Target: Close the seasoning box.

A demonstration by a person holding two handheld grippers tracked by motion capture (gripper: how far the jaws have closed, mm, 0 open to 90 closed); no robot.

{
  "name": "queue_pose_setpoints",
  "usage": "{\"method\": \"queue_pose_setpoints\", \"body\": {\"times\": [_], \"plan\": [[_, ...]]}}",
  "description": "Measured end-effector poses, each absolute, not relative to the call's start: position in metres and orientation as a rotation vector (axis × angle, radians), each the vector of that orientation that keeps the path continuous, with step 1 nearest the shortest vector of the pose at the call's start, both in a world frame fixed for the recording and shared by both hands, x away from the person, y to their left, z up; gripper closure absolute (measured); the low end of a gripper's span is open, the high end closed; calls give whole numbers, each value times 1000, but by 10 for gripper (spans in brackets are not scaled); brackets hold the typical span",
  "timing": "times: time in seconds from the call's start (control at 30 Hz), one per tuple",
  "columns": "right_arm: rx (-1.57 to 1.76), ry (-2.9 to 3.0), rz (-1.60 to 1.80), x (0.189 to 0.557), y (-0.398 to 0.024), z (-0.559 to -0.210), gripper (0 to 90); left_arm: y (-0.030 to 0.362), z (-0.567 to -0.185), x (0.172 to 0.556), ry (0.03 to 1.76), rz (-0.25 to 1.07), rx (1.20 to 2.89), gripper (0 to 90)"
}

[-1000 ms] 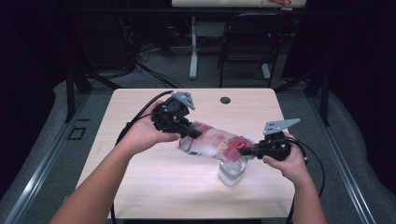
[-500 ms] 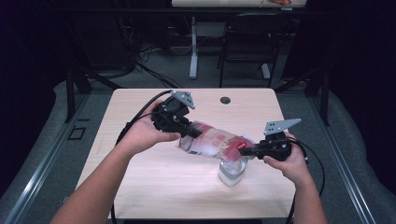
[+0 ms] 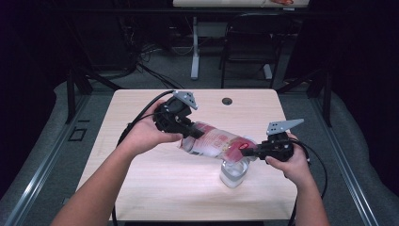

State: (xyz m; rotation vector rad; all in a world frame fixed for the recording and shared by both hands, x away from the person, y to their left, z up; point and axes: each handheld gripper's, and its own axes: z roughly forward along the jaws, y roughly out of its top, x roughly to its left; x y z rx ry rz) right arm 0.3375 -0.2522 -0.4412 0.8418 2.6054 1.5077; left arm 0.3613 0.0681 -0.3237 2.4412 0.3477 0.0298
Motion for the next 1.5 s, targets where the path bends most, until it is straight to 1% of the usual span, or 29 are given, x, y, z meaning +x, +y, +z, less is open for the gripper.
{"method": "queue_pose_setpoints", "body": {"times": [0.27,1.03,1.5], "plan": [[834,2611,1521,337,-251,-441,876,65,-325,361,333,24,2453,776],[832,2579,1509,336,-251,-438,892,64,-321,359,322,45,2452,782],[816,2615,1531,334,-254,-436,894,64,-322,361,334,11,2433,783]]}}
